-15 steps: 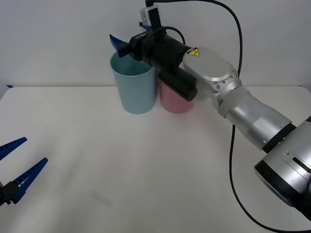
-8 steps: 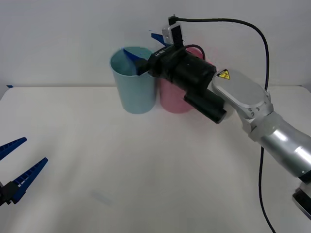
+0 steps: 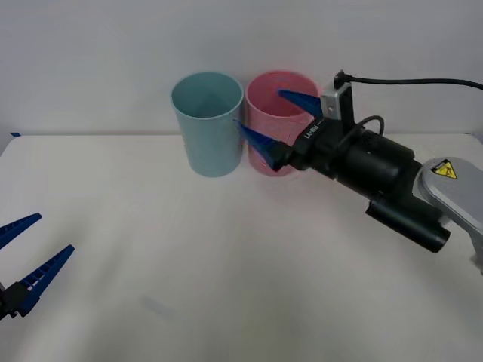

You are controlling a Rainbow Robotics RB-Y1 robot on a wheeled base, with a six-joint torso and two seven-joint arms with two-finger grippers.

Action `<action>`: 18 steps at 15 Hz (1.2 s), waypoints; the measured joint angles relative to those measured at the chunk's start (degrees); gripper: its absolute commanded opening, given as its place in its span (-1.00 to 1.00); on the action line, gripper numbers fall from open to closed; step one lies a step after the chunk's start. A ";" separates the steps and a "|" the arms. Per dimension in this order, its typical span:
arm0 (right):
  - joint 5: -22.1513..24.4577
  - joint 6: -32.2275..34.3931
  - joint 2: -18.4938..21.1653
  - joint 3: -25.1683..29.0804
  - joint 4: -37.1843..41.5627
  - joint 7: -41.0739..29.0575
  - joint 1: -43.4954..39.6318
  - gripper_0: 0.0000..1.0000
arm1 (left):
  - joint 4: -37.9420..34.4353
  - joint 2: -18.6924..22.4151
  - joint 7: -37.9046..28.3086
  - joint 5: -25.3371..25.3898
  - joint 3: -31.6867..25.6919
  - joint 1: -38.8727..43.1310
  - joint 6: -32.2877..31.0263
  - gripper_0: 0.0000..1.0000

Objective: Grasp the object on the table and drop it into the matching bin: aluminum can to the light blue bin, PET bottle to the pink bin.

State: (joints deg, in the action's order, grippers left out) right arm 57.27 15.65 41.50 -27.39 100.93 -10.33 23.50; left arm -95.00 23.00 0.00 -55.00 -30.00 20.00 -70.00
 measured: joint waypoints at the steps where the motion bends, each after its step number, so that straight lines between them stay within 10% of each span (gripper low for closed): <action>1: -0.89 0.93 1.68 1.66 2.63 0.48 -3.13 1.00 | 0.00 0.00 0.00 0.00 0.00 0.00 0.00 1.00; 9: -5.50 17.39 6.00 18.55 8.21 11.53 -22.64 1.00 | 0.00 0.00 0.00 0.00 0.00 0.00 0.00 1.00; 18: -2.74 38.04 0.07 40.66 8.15 12.58 -43.26 1.00 | 0.00 0.00 0.00 0.00 0.00 0.00 0.00 1.00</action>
State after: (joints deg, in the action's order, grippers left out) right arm 54.53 53.69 41.57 13.27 109.09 2.25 -19.76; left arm -95.00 23.00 0.00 -55.00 -30.00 20.00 -70.00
